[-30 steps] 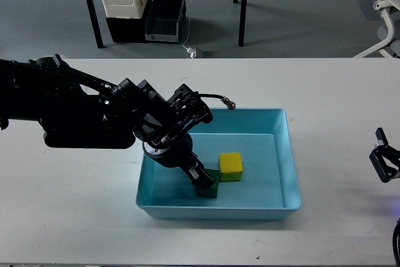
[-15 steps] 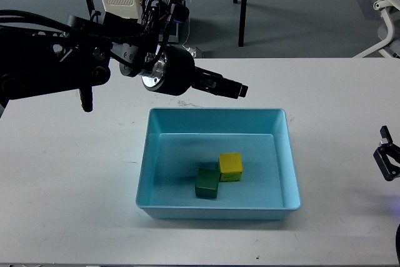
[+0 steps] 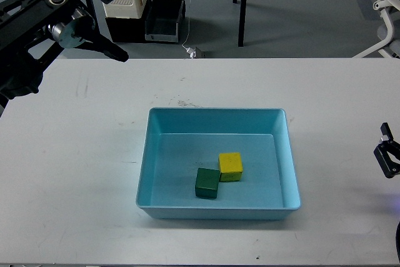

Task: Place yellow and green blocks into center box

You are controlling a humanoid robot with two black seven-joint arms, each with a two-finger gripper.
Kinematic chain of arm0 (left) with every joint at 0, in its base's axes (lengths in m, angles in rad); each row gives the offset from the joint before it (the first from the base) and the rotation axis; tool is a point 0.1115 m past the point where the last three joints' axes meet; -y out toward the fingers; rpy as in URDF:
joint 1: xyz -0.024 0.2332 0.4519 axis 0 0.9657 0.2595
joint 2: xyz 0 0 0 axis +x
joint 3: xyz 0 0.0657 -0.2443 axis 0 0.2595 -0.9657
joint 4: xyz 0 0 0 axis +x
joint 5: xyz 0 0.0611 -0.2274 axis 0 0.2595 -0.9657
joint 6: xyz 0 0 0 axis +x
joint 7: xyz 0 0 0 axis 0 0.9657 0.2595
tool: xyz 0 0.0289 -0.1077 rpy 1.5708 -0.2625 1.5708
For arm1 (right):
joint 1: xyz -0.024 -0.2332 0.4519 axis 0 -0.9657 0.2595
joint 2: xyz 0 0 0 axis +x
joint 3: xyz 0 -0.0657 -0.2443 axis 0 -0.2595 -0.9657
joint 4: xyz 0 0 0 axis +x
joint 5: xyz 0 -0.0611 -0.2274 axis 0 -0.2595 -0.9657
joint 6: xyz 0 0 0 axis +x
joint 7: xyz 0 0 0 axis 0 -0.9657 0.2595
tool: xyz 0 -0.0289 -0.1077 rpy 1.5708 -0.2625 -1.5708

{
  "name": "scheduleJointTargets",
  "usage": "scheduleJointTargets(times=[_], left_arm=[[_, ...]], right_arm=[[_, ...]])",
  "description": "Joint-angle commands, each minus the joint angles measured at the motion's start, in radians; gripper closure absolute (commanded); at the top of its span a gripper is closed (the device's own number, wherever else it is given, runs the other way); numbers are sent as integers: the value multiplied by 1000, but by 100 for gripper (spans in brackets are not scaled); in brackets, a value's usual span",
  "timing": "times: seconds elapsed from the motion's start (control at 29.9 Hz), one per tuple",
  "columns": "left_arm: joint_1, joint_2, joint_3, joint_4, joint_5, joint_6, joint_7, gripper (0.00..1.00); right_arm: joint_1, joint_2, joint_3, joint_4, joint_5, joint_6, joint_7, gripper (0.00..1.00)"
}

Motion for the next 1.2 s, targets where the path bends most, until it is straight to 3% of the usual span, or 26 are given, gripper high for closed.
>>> scheduleJointTargets(times=[0.0,0.07,0.13,0.37,0.47,0.6,0.7,0.87,1.17], left_arm=[[117,-38,-272,-3,-168,-49,86,0],[173,-58,-406,-6,-193,-89,153,0],[238,-81,-507,-14,-199,-113,187,0],[491,-232,-837,-119,-254,-126,186,0],[568,-294,-929,-152,-254,-118,181,0],[681,-320,-968,-248,-254,-109,169,0],[764,-346,-974,-319,-256,-85,137,1],[922,-421,-974,-402,-254,-68,132,0],[1163,-421,-983,-521,-262,-80,133,0]], right_arm=[[1,0,-2,2,-1,0,0,0],[1,0,-2,3,-1,0,0,0],[1,0,-4,6,-1,2,0,0],[23,0,-4,6,1,2,0,0],[24,0,7,5,-2,2,59,0],[21,0,5,5,-2,2,104,0],[20,0,5,8,-4,2,107,0],[18,0,5,35,-10,-3,107,0],[-8,0,2,87,-11,-26,104,0]])
